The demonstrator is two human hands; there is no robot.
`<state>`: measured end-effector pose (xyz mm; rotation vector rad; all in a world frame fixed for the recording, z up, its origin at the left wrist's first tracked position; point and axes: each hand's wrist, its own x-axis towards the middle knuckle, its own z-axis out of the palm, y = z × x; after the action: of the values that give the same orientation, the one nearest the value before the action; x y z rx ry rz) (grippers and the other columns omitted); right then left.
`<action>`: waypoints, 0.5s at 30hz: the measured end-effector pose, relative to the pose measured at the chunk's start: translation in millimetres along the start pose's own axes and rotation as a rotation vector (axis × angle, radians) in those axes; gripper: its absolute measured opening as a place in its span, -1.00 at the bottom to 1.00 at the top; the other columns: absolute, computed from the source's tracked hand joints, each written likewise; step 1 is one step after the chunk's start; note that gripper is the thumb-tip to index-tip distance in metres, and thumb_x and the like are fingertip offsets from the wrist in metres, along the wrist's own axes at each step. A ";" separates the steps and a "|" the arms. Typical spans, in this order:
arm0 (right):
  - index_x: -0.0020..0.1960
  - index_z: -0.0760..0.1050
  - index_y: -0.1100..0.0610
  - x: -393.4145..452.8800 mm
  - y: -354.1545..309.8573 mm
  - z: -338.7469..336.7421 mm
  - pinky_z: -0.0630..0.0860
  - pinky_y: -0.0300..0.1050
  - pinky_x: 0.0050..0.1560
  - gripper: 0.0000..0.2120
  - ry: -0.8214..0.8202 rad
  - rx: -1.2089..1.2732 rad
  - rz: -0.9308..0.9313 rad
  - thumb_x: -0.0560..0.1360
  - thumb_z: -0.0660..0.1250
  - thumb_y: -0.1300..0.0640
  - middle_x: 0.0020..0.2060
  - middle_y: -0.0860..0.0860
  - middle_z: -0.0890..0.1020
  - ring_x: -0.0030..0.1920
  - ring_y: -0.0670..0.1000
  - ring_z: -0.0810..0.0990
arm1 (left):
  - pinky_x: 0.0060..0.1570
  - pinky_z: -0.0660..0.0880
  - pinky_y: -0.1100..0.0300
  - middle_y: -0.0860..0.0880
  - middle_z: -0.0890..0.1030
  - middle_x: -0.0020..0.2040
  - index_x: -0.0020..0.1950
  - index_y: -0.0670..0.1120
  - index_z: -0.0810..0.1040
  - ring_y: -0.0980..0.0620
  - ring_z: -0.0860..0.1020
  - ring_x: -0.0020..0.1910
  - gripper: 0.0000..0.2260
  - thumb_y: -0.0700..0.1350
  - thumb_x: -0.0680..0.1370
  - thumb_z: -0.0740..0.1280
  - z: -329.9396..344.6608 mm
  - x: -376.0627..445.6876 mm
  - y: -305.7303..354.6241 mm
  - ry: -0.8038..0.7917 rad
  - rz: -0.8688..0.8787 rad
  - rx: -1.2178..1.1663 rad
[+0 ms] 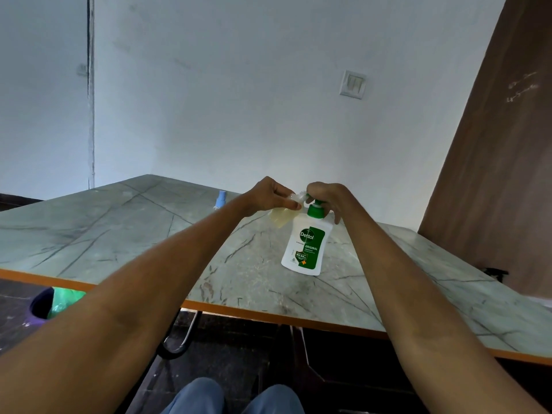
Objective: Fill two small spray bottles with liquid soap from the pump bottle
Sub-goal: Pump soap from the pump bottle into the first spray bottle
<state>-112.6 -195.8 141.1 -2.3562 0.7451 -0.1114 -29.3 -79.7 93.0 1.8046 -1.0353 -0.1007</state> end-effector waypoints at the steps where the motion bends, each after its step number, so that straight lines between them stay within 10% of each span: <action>1: 0.40 0.29 0.26 1.8 0.7 0.7 0.37 0.11 0.23 -0.58 -0.003 0.011 -0.003 0.60 -0.08 0.21 0.42 0.23 0.29 0.40 0.20 0.32 | 0.03 0.49 0.16 -0.15 0.62 0.13 0.13 -0.24 0.60 0.01 0.53 0.02 -0.68 -0.17 0.41 0.45 0.4 -0.9 1.2 0.006 0.002 0.007; 4: 0.23 0.31 0.27 14.5 2.5 0.0 0.45 0.03 -0.15 -0.69 -0.012 0.028 -0.007 0.59 -0.05 0.17 0.25 0.26 0.43 0.15 0.18 0.46 | -0.03 0.49 0.23 -0.14 0.62 0.12 0.13 -0.25 0.59 0.03 0.52 0.01 -0.68 -0.17 0.41 0.45 0.6 -1.6 0.9 0.007 -0.001 0.016; 15: 0.47 0.14 0.12 28.0 24.0 -23.3 0.11 0.30 0.36 -0.55 -0.018 0.513 -0.022 0.61 -0.08 0.03 0.25 0.19 0.51 0.09 0.14 0.50 | -0.04 0.48 0.18 -0.16 0.62 -0.04 0.11 -0.28 0.59 -0.01 0.53 -0.07 -0.61 -0.20 0.32 0.52 7.0 -22.1 -19.9 0.183 -0.046 -0.120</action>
<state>-107.0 -239.0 141.5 -1.8734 0.5959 -0.2584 -34.7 -67.2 65.6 1.6952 -0.8409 -0.0241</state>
